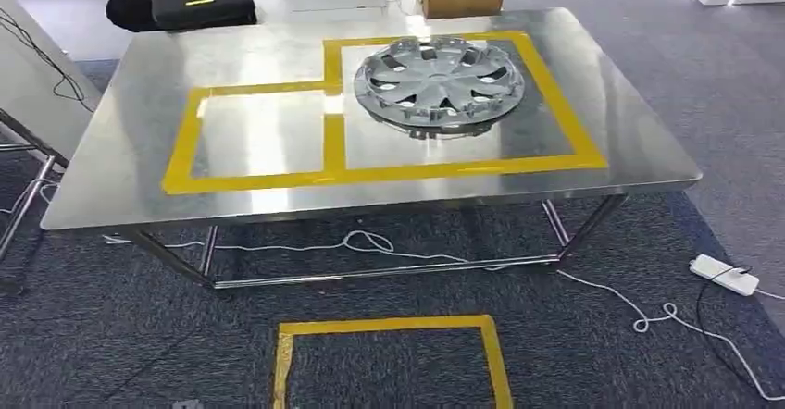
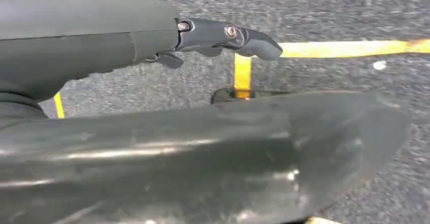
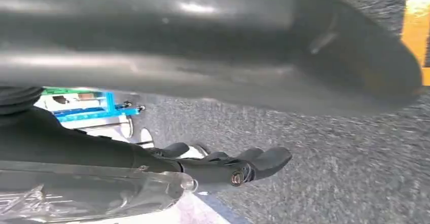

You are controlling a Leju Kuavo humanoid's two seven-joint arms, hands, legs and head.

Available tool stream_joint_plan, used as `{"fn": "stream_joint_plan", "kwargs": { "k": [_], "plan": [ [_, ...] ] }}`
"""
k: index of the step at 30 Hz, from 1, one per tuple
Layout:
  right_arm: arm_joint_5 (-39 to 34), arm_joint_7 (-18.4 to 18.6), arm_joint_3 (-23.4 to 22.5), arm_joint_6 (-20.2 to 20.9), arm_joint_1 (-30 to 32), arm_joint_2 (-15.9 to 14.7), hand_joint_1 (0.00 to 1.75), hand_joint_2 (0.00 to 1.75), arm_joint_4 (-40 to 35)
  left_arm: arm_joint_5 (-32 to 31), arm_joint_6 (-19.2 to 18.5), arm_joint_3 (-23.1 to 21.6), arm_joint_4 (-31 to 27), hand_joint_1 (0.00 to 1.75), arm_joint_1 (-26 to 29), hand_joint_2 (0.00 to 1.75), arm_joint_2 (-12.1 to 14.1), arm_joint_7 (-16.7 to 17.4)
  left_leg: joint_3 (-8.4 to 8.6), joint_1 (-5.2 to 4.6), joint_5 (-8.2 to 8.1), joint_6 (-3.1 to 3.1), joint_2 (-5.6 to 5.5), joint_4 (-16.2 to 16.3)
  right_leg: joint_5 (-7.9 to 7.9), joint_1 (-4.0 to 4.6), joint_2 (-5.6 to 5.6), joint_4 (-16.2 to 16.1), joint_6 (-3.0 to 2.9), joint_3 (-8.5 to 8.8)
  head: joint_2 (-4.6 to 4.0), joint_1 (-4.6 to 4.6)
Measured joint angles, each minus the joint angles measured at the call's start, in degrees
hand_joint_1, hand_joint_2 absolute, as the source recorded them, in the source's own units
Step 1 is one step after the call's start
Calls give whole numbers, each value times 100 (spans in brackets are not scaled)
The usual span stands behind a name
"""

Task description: Take the parts from the cabinet and place them on the table.

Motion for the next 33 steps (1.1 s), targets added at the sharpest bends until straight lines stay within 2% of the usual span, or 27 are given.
{"fn": "stream_joint_plan", "kwargs": {
  "k": [1, 2, 5, 6, 7, 9, 10, 11, 12, 13, 14, 15, 16, 17, 18, 19, 21, 22, 24, 25, 26, 27, 28, 29, 30, 32, 33],
  "plan": [
    [4, 2, 0, -2, -6, -4, 0, 0, -2, -2, -4, -4, 2, 0, -21, 0, -15, 0, 437, 27, -136, -25, -2, -540, 38, 39, 10, 52, 45, -59, 0, -13],
    [11, 4, 2, -2, -6, -7, 0, 0, -2, -4, -11, -7, 0, 0, -43, 0, -13, -2, 560, 4, -261, 67, -38, -863, 85, 41, 5, 93, 81, -109, 0, -6],
    [15, 9, 0, -2, 4, -7, 0, 0, -2, -22, -20, -7, 2, 0, -35, 0, -15, -2, 409, -30, -168, 217, -25, -733, 278, 9, 10, 30, 191, -120, 0, 2],
    [15, 11, 0, -2, 27, -7, 0, 0, -2, -22, -20, -7, 2, 0, -23, 0, -11, -2, 349, -8, -92, 312, 11, -743, 210, -15, 16, 56, 221, -142, 0, -2],
    [15, 15, 0, -2, 45, -7, 0, 0, -2, -22, -20, -7, 0, 0, -28, 0, -9, -2, 284, -14, -30, 362, 21, -742, -92, -17, 12, 213, 229, -240, 0, 22],
    [13, 17, 0, 0, 44, 0, 0, 0, 4, -22, -18, -7, 2, 0, -24, 0, -2, -2, 104, -32, 120, 406, 17, -741, -827, -5, 20, 1053, 256, -475, 0, 52],
    [13, 15, 2, 0, 34, 0, 0, 0, 4, -22, -20, -7, 2, 0, -23, 0, -2, -2, 6, -48, 200, 413, 19, -735, -1070, -5, 20, 1528, 264, -584, 0, 57],
    [11, 17, 0, 0, 32, -2, 0, 0, 4, -28, -20, -7, 2, 0, -21, 0, -2, -2, -105, -61, 280, 413, 25, -726, -1133, 0, 19, 1844, 260, -605, 0, 55],
    [7, 17, 0, 0, 34, -2, 0, 0, 7, -31, -20, -7, 2, 0, -22, 0, -2, -2, -210, -71, 359, 408, 26, -720, -999, 8, 20, 1926, 245, -516, 0, 59],
    [-2, 17, 0, -2, 36, -2, 0, 0, 4, -31, -20, -7, 2, 0, -20, 0, -2, -2, -310, -78, 431, 400, 26, -713, -765, 19, 20, 1779, 222, -313, 0, 59],
    [-4, 17, 0, 0, 34, -2, 0, 0, 4, -31, -20, -7, 2, 0, -21, 0, -2, -2, -396, -82, 497, 386, 25, -704, -567, 34, 20, 1454, 186, -16, 0, 57],
    [-2, 17, 0, 0, 29, -2, 0, 0, 4, -31, -22, -7, 2, 0, -23, 0, -2, -2, -473, -82, 556, 369, 20, -697, -483, 48, 23, 969, 148, 373, 0, 59],
    [-2, 17, 0, -2, 4, -2, 0, 0, 4, -31, -22, -7, 2, 0, -32, 0, -2, -2, -507, -83, 622, 346, 18, -679, -676, 65, 40, 362, 108, 836, 0, 59],
    [-2, 15, 0, -2, -21, -2, 0, 0, 4, -33, -22, -9, 2, 0, -26, 0, -4, -2, -542, -114, 666, 313, 17, -669, -856, 85, 46, -191, 99, 1160, 0, 66],
    [-2, 4, 2, -2, -25, 0, 0, 0, 9, -35, -22, -9, 2, 0, -28, 0, -2, -2, -531, -107, 736, 279, 33, -696, -819, 96, 50, -123, 92, 1041, 0, 35],
    [-4, 9, 2, -2, -36, 0, 0, 0, 9, -35, -22, -9, 2, 0, -36, 0, -2, -2, -549, -89, 789, 247, 32, -700, -807, 110, 51, -114, 55, 1014, -2, 72],
    [-6, 15, 2, -2, -13, 2, 0, 0, 17, -35, -22, -9, 2, 0, -2, 0, 0, -2, -586, -85, 891, 170, 20, -724, -673, 79, 23, -146, -68, 923, 0, 68],
    [-9, 15, 2, -2, -29, 0, 0, 0, 20, -35, -22, -9, 2, 0, 8, 0, 2, -2, -660, -76, 613, 142, 19, -615, -599, 73, 4, -139, -114, 840, 0, 59],
    [-11, 17, 0, -7, -23, -11, 0, 0, 17, -35, -22, -9, 2, 0, 13, 0, -2, -2, -883, -54, -214, 87, 19, 122, -427, 71, 7, -138, -154, 642, 0, 0],
    [-11, 17, 0, -2, -18, -11, 0, 0, 17, -35, -24, -9, 2, 0, 2, 0, -4, -2, -996, -47, -503, 63, 20, 603, -344, 72, 3, -131, -152, 555, 0, 2],
    [-13, 17, 0, -2, -18, -11, 0, 0, 17, -35, -24, -9, 2, 0, -1, 0, -4, -2, -1050, -45, -614, 44, 21, 973, -267, 72, -3, -121, -142, 449, 0, 4],
    [-22, 17, 0, 0, -17, -11, 0, 0, 20, -35, -24, -9, 2, 0, -1, 0, -4, -2, -1018, -43, -523, 33, 21, 1150, -194, 69, -6, -113, -125, 346, 0, -2],
    [-26, 17, 0, 4, -10, -11, 0, 0, 20, -35, -24, -9, 2, 0, 1, 0, -2, -2, -864, -39, -291, 26, 21, 1104, -119, 62, -10, -102, -107, 237, 0, 0],
    [-28, 17, 0, 4, -7, -11, 0, 0, 20, -35, -24, -9, 2, 0, 0, 0, -2, -2, -642, -35, -73, 22, 21, 870, -56, 51, -12, -82, -90, 141, 0, 2],
    [-31, 17, 0, 7, -10, -11, 0, 0, 20, -35, -24, -9, 2, 0, -5, 0, 0, -11, -291, -27, 65, 18, 22, 416, 2, 37, -10, -56, -66, 52, 0, 0],
    [-33, 17, 0, 13, -17, -13, 0, 0, 20, -35, -24, -17, 2, 0, -33, 0, -7, -37, 524, 3, -116, 17, 17, -678, 77, 73, -2, 41, -2, -71, 0, -9],
    [-33, 17, 0, 18, -13, -13, 0, 0, 20, -35, -24, -20, 2, 0, -52, 0, -7, -46, 565, -16, -236, 121, 8, -849, 145, 76, -6, 62, 31, -103, 0, 11]
  ]
}}
